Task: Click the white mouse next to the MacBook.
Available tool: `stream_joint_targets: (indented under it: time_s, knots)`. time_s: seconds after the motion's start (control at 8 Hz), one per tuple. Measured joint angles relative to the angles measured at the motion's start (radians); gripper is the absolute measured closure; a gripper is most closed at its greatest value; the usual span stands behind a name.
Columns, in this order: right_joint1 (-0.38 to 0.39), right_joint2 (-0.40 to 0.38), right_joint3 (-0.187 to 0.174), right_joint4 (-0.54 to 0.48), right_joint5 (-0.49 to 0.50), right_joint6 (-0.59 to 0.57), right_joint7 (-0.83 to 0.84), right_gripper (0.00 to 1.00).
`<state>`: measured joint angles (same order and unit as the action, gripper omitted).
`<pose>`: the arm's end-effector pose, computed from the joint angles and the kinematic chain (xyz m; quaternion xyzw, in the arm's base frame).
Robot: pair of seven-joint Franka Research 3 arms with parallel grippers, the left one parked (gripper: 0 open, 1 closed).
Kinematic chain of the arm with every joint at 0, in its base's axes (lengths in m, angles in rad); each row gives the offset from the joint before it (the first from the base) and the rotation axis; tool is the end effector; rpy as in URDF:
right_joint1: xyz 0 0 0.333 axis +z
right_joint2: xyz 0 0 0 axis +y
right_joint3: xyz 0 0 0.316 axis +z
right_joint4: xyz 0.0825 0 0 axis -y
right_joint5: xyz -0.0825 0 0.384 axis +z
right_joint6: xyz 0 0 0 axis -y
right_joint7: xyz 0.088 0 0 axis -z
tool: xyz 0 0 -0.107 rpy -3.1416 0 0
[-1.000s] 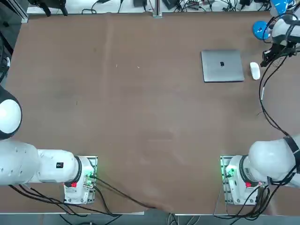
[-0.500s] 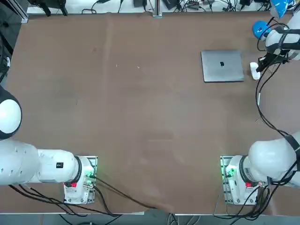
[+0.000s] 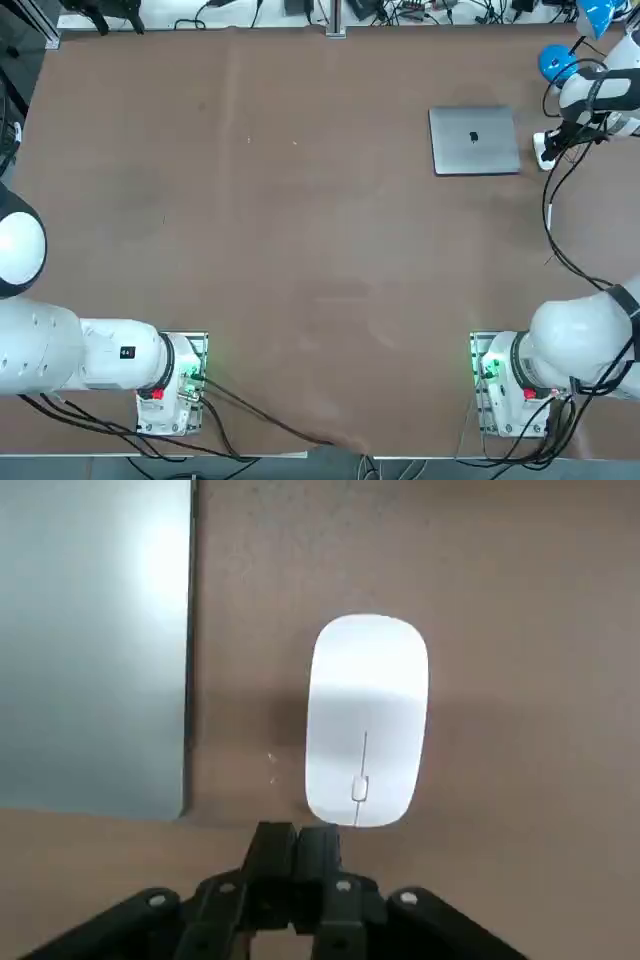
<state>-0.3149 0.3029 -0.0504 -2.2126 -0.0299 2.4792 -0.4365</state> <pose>0.5127 -0.1962 0.2373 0.9985 0.0485 -0.0231 0.0082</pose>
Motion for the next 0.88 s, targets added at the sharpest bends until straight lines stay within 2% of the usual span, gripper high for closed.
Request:
stream_joint_targets:
  time_s: [0.38,0.88]
  knots:
    - [0.0,0.053,0.0,0.0,0.0,0.064,0.0,0.99]
    - [0.0,0.061,0.0,0.0,0.0,0.08,0.0,0.99]
